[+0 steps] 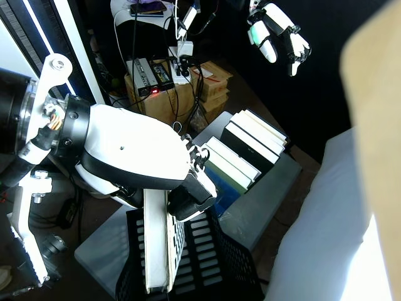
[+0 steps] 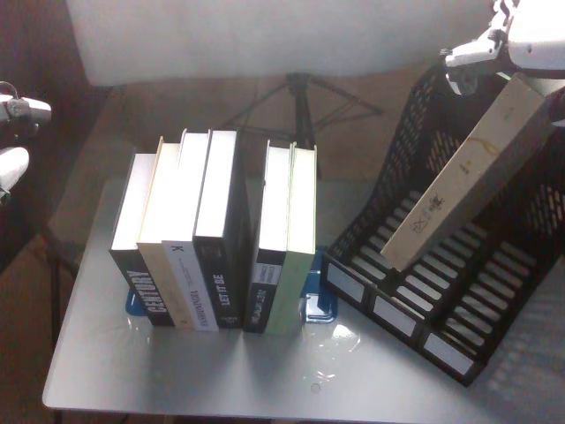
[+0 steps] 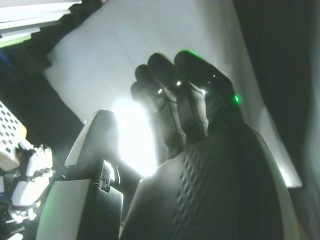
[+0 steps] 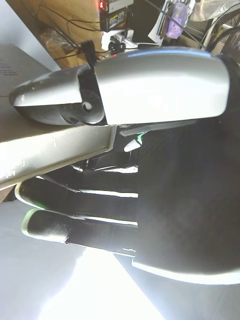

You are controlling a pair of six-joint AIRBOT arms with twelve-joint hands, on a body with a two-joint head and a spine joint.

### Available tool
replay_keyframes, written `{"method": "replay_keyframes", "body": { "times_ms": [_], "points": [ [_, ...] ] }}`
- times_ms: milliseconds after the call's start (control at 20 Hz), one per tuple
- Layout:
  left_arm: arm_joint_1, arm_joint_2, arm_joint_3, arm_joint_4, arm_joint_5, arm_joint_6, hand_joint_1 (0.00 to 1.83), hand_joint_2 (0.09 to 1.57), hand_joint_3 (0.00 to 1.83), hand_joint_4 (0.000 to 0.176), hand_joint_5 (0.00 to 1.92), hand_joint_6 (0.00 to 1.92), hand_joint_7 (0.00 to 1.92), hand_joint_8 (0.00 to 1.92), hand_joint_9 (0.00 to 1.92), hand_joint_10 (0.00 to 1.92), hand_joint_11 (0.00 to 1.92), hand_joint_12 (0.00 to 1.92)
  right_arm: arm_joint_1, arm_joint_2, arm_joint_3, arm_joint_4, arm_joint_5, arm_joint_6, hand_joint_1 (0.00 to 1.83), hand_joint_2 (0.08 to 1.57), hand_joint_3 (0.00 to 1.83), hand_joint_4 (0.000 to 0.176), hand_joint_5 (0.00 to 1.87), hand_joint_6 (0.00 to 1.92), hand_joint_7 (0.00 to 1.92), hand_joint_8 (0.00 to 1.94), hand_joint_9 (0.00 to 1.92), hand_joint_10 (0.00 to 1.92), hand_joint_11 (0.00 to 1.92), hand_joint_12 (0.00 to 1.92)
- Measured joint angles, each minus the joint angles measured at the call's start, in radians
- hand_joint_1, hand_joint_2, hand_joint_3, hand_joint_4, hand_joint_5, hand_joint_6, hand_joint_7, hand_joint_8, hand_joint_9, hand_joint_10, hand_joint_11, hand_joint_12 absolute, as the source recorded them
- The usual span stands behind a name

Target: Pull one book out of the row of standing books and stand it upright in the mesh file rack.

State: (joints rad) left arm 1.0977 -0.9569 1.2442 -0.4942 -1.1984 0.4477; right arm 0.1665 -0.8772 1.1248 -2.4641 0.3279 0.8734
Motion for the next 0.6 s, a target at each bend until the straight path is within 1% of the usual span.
{"method": "replay_keyframes", "body": {
  "times_ms": [600],
  "points": [
    [0.000,0.000,0.000,-0.003,0.000,0.000,0.68,1.53,0.00,0.000,0.47,0.30,0.46,0.61,0.29,1.14,0.02,1.75,-0.003,0.000,0.000,0.000,-0.004,0.000,1.27,1.28,0.00,0.000,0.17,1.06,0.67,1.51,0.69,1.44,0.54,1.85]
  ]
}}
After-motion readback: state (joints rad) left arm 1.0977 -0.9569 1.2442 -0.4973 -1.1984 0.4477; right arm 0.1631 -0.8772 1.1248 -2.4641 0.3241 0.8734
